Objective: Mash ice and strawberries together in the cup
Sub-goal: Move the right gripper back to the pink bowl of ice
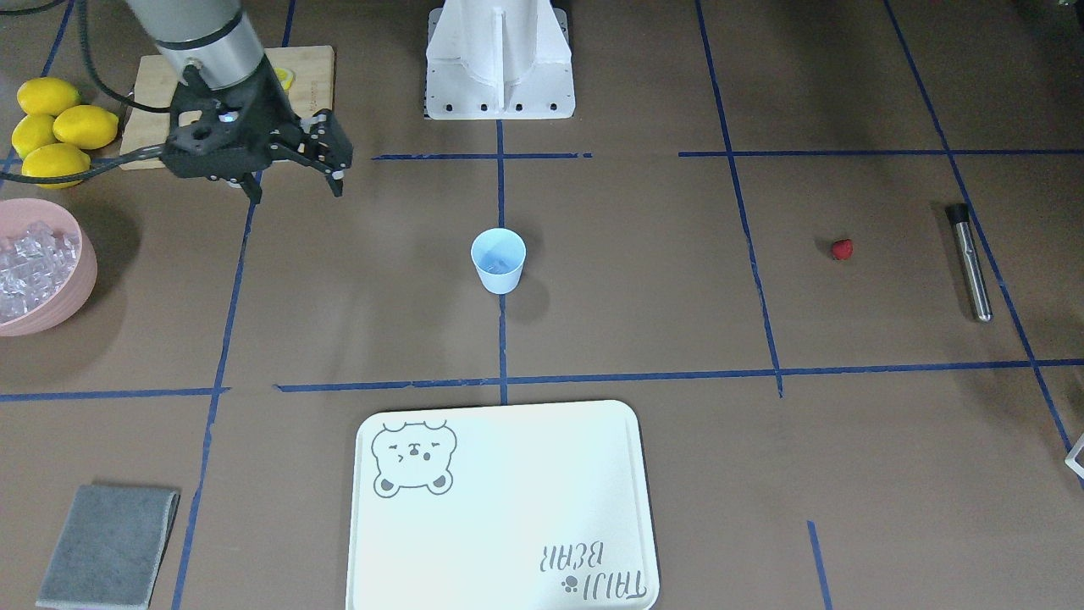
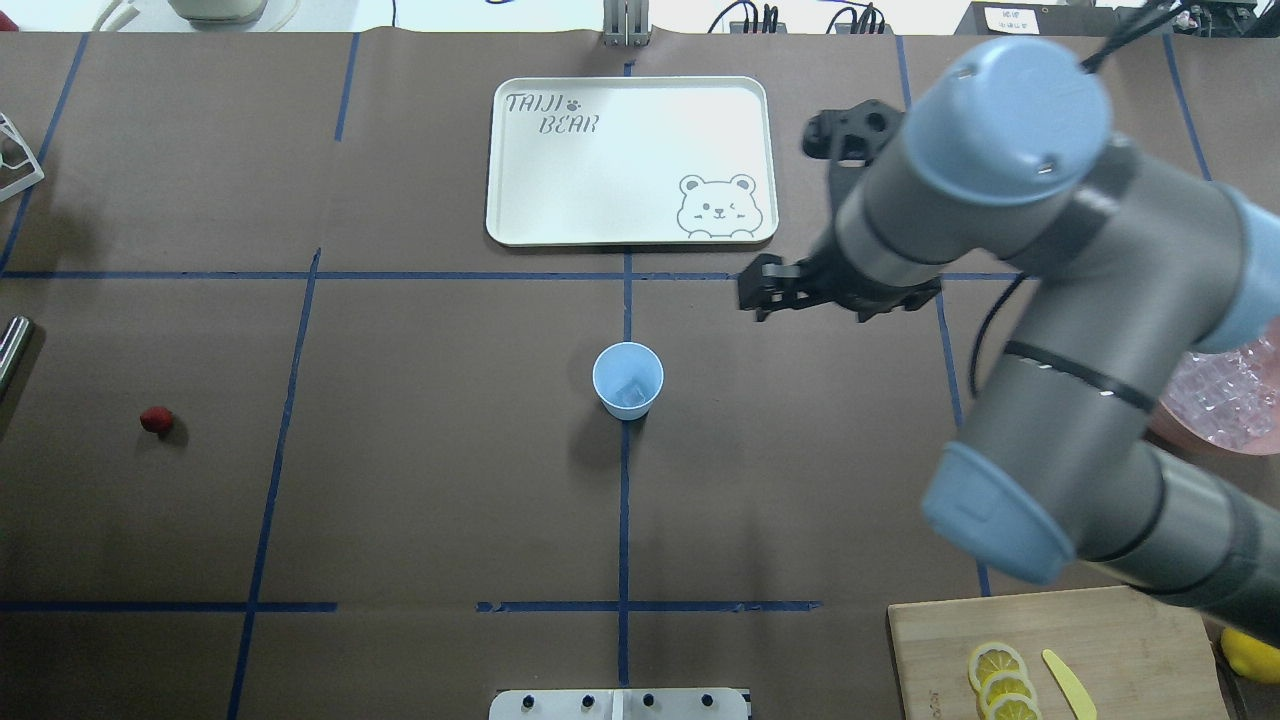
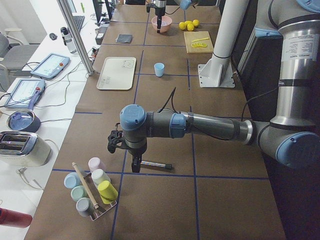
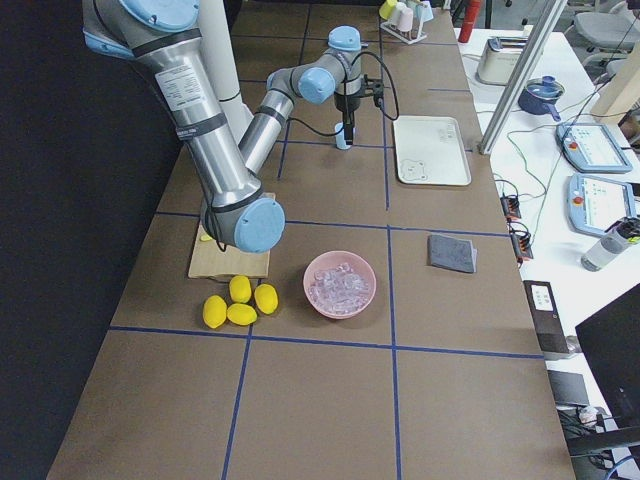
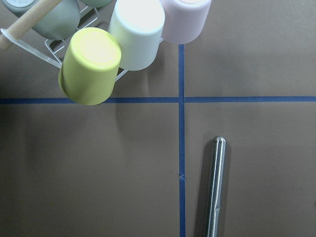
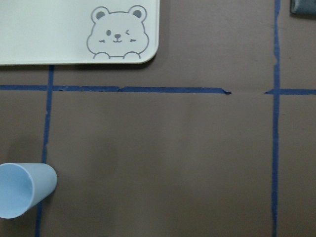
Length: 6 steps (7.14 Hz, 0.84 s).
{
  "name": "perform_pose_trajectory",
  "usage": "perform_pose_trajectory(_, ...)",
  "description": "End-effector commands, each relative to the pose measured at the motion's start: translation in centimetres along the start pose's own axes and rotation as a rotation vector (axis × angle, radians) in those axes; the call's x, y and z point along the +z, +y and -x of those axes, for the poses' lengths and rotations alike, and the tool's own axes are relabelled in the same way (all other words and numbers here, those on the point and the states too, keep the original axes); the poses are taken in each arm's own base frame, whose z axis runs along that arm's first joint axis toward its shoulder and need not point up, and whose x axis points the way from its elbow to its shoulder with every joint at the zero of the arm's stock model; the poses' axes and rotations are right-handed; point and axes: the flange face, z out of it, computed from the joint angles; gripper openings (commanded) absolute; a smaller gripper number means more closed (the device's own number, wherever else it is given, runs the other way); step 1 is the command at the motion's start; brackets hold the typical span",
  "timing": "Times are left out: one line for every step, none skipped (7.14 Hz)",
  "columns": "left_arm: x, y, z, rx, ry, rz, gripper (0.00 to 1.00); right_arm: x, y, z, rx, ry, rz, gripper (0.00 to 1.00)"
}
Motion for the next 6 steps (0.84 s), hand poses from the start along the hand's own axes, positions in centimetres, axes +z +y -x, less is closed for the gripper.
perform_pose_trajectory(-0.6,0.1,-0.6,-0.021,0.0,-0.009,1.0,-0.8,-0.2,-11.3,-0.079,0.072,0.019,0.99)
perform_pose_trajectory(-1.2,0.2,-1.2,-0.016,0.0,-0.019,1.0,-1.0,-0.3,-14.7,-0.101,0.103,0.022,0.99)
perform_pose_trajectory(-1.3,0.4,-1.3,-0.017,0.0,-0.02,1.0,-1.1,-0.2,-17.6,-0.122,0.109,0.034,0.99)
perform_pose_trajectory(-1.3,0.7,-1.3,-0.017,0.0,-0.02,1.0,-0.9,0.7,-21.9,-0.211,0.105,0.05,0.99)
perform_pose_trajectory(-1.3,0.7,-1.4,-0.016,0.0,-0.021,1.0,-0.6,1.3,-25.3,-0.269,0.113,0.052,0.99)
perform_pose_trajectory(-1.3,0.7,-1.4,-0.031,0.0,-0.021,1.0,0.6,2.3,-27.6,-0.304,0.124,0.073,0.99)
